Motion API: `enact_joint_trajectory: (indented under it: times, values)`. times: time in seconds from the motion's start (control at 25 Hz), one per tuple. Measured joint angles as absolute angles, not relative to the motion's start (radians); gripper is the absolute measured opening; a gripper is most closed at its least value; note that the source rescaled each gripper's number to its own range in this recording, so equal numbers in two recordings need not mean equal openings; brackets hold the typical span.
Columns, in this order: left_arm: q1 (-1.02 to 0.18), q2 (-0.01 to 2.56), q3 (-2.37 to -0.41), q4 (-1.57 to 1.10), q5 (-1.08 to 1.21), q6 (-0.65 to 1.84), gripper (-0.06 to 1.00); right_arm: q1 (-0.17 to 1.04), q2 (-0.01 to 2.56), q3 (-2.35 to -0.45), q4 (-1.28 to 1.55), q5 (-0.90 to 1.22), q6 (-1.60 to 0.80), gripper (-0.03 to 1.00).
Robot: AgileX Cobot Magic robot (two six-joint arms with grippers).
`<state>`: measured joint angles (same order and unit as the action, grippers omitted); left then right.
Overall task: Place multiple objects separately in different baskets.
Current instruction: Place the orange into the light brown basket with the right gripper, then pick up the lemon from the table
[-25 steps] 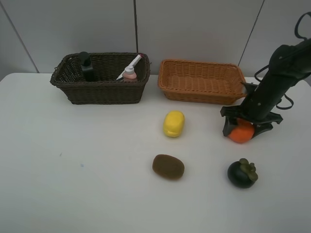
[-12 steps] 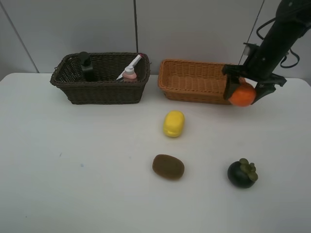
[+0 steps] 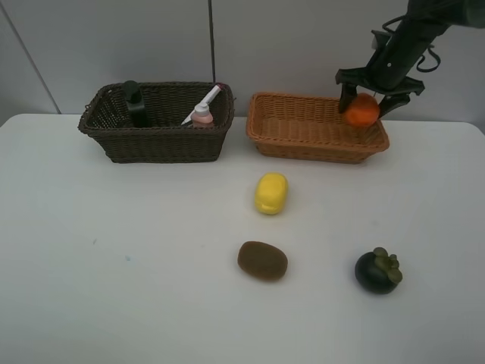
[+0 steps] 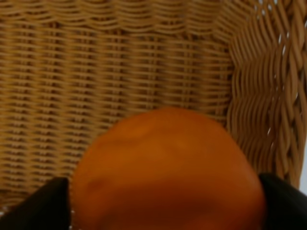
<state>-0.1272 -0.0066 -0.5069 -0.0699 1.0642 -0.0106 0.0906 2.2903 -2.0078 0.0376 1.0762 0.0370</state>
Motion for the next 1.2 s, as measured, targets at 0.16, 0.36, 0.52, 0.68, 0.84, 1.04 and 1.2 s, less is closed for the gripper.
enact_joint_trajectory:
  times: [0.16,0.36,0.52,0.68,0.84,1.04,1.2]
  values:
    - [-0.127,-0.007,-0.507,-0.070,1.064,-0.011,0.91,0.091,2.294,-2.017,0.000,1.091,0.037,0.97]
    - [-0.127,-0.007,-0.507,-0.070,1.064,-0.011,0.91,0.091,2.294,-2.019,0.012,1.159,0.037,1.00]
    - [-0.127,-0.007,-0.507,-0.070,1.064,-0.011,0.91,0.091,2.286,-2.019,0.032,1.214,0.038,1.00]
    - [-0.127,-0.007,-0.507,-0.070,1.064,-0.011,0.91,0.091,2.254,-2.019,0.063,1.216,0.062,1.00]
    - [-0.127,-0.007,-0.507,-0.070,1.064,-0.011,0.91,0.115,2.199,-1.989,0.071,1.215,0.084,1.00]
    - [-0.127,-0.007,-0.507,-0.070,1.064,-0.011,0.91,0.180,2.099,-1.856,0.071,1.215,0.120,1.00]
    - [-0.127,-0.007,-0.507,-0.070,1.064,-0.011,0.91,0.239,2.051,-1.733,0.071,1.216,0.186,1.00]
